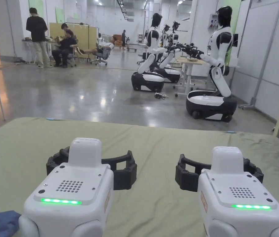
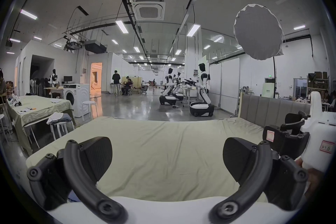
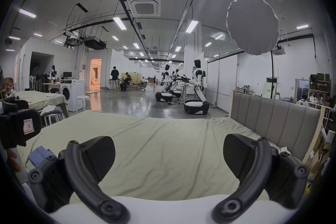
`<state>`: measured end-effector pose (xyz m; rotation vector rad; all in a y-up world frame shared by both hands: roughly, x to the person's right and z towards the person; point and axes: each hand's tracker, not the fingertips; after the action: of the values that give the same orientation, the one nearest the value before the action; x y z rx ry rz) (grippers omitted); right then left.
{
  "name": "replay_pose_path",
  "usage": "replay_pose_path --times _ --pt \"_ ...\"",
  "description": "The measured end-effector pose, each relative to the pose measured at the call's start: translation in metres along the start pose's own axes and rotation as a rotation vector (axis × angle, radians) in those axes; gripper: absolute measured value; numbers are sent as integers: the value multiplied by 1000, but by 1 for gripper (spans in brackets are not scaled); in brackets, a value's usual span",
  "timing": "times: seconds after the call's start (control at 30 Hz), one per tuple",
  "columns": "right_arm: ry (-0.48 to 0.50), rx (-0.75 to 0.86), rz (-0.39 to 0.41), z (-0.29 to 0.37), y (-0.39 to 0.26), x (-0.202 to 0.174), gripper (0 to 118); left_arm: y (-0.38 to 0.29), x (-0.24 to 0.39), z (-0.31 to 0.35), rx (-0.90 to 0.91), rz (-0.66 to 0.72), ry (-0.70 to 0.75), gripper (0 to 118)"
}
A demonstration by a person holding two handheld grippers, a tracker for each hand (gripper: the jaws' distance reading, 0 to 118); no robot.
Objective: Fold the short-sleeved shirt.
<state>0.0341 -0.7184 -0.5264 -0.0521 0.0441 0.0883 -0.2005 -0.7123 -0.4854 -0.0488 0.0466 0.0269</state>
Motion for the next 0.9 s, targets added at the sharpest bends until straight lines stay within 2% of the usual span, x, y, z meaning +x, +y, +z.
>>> replay_pose_path --times 0.07,0.27,0.37,0.47,0.57,0.67,0.73,0.77,0.8,0.9 --pt "-15 -23 5 -2 1 0 117 0 3 -3 -4 -9 8 118" --pt "49 -31 -45 1 12 6 118 -2 5 2 31 5 12 118" --pt "156 -15 -4 2 17 6 118 0 9 -2 22 -17 22 118" --pt "182 33 5 2 16 5 118 2 5 0 29 -4 17 118" --pt "167 -12 3 -3 18 1 118 4 5 2 23 -8 18 118" --pt "110 -26 25 -3 16 -6 118 4 4 4 28 -19 25 118" --pt "133 4 26 1 11 -4 118 5 4 5 27 -5 21 118" --pt "174 14 24 3 10 -2 118 5 5 5 21 -2 20 118" --pt "217 13 -2 5 10 1 118 5 3 6 18 -2 19 118" --pt "259 -6 -111 10 10 9 118 4 6 8 27 -11 25 118"
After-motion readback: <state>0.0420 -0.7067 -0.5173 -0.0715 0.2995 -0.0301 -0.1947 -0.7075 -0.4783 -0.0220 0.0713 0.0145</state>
